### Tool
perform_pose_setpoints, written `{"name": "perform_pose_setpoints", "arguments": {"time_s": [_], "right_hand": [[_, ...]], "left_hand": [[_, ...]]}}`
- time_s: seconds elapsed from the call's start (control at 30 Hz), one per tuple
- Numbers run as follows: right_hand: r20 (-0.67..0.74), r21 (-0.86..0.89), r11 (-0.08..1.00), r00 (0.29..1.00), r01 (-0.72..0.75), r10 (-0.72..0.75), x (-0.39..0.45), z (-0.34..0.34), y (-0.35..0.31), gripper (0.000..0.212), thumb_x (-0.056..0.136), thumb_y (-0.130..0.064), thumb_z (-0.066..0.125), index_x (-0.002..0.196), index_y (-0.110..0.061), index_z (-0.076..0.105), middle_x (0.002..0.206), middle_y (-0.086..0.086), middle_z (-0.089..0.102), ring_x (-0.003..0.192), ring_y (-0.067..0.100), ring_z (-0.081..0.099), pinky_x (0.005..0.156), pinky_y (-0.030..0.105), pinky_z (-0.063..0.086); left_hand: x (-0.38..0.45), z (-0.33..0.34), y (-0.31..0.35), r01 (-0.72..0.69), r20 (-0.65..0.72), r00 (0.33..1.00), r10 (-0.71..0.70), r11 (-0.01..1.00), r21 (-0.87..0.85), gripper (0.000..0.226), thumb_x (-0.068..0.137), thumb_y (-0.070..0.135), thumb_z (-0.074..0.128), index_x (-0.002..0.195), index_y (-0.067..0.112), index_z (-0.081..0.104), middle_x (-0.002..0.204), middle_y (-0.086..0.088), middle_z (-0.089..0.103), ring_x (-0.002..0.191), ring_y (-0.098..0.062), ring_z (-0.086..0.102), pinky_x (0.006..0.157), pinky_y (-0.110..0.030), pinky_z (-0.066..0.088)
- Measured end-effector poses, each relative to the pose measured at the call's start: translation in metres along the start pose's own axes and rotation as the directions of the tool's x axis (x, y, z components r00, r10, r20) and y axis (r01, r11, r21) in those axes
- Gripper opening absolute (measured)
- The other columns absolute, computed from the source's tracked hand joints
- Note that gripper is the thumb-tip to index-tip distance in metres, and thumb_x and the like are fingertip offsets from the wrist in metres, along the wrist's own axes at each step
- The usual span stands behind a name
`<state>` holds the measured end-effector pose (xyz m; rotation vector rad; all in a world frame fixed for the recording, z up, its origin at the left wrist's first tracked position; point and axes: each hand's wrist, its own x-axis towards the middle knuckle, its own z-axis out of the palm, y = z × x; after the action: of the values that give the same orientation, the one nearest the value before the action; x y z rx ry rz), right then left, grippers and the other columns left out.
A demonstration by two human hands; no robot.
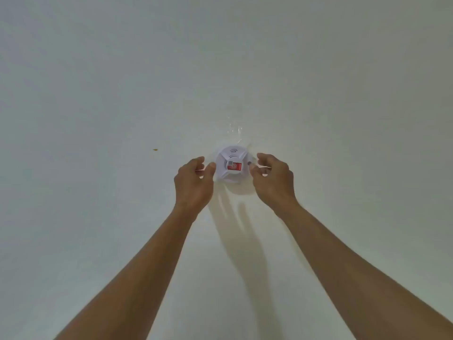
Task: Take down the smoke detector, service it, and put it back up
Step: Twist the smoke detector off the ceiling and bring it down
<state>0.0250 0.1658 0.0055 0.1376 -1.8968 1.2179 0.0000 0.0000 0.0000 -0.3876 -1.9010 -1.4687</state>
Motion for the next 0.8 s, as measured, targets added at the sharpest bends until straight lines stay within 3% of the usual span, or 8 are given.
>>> {"name": "perform_pose_setpoints", "arguments": {"time_s": [0.2,0.3,0.4,0.53,0.67,0.8], "right_hand": [[-0.002,0.077,0.99,0.993,-0.122,0.122,0.015,0.013,0.016,0.041,0.096,-0.029,0.061,0.135,-0.018,0.056,0.13,0.001,0.063,0.111,0.016,0.063,0.097,0.031,0.049],[-0.01,0.119,0.984,0.991,-0.133,0.135,0.02,0.016,0.022,0.038,0.096,-0.031,0.061,0.132,-0.019,0.059,0.118,-0.001,0.066,0.108,0.015,0.063,0.09,0.026,0.047],[-0.019,0.131,0.983,0.991,-0.125,0.129,0.024,0.019,0.027,0.034,0.096,-0.029,0.06,0.129,-0.018,0.061,0.097,-0.008,0.066,0.088,0.005,0.062,0.074,0.017,0.044],[-0.057,0.152,0.983,0.992,-0.104,0.114,0.029,0.022,0.033,0.028,0.095,-0.022,0.06,0.122,-0.021,0.063,0.094,-0.01,0.068,0.084,0.004,0.064,0.066,0.008,0.041],[-0.062,0.186,0.978,0.992,-0.097,0.11,0.03,0.027,0.036,0.017,0.094,-0.024,0.064,0.11,-0.02,0.068,0.085,-0.013,0.066,0.077,0.004,0.063,0.067,0.015,0.046],[-0.058,0.255,0.958,0.986,-0.134,0.153,0.032,0.03,0.037,0.011,0.093,-0.022,0.065,0.102,-0.024,0.07,0.084,-0.01,0.069,0.079,0.017,0.069,0.076,0.036,0.059]], "left_hand": [[0.014,0.017,-0.008,0.09,0.001,0.996,-0.09,0.995,-0.047,0.046,0.098,0.035,0.06,0.14,0.018,0.055,0.125,-0.001,0.063,0.1,-0.01,0.056,0.085,-0.025,0.042],[0.02,0.023,-0.013,0.103,-0.005,0.995,-0.103,0.993,-0.049,0.045,0.098,0.035,0.06,0.139,0.017,0.056,0.113,0.004,0.062,0.102,-0.012,0.057,0.09,-0.028,0.045],[0.024,0.028,-0.018,0.115,-0.001,0.993,-0.115,0.991,-0.072,0.041,0.096,0.035,0.062,0.133,0.017,0.062,0.106,0.006,0.064,0.103,-0.017,0.064,0.097,-0.035,0.053],[0.027,0.033,-0.019,0.112,-0.009,0.994,-0.113,0.989,-0.099,0.03,0.095,0.033,0.064,0.121,0.018,0.069,0.094,0.009,0.069,0.096,-0.022,0.07,0.093,-0.043,0.057],[0.028,0.036,-0.018,0.115,-0.025,0.993,-0.12,0.985,-0.131,0.029,0.094,0.031,0.067,0.119,0.017,0.07,0.096,0.007,0.071,0.094,-0.02,0.071,0.091,-0.042,0.059],[0.03,0.038,-0.018,0.139,-0.026,0.989,-0.146,0.975,-0.175,0.021,0.093,0.03,0.069,0.112,0.02,0.072,0.094,0.008,0.071,0.093,-0.02,0.073,0.091,-0.042,0.059]]}}
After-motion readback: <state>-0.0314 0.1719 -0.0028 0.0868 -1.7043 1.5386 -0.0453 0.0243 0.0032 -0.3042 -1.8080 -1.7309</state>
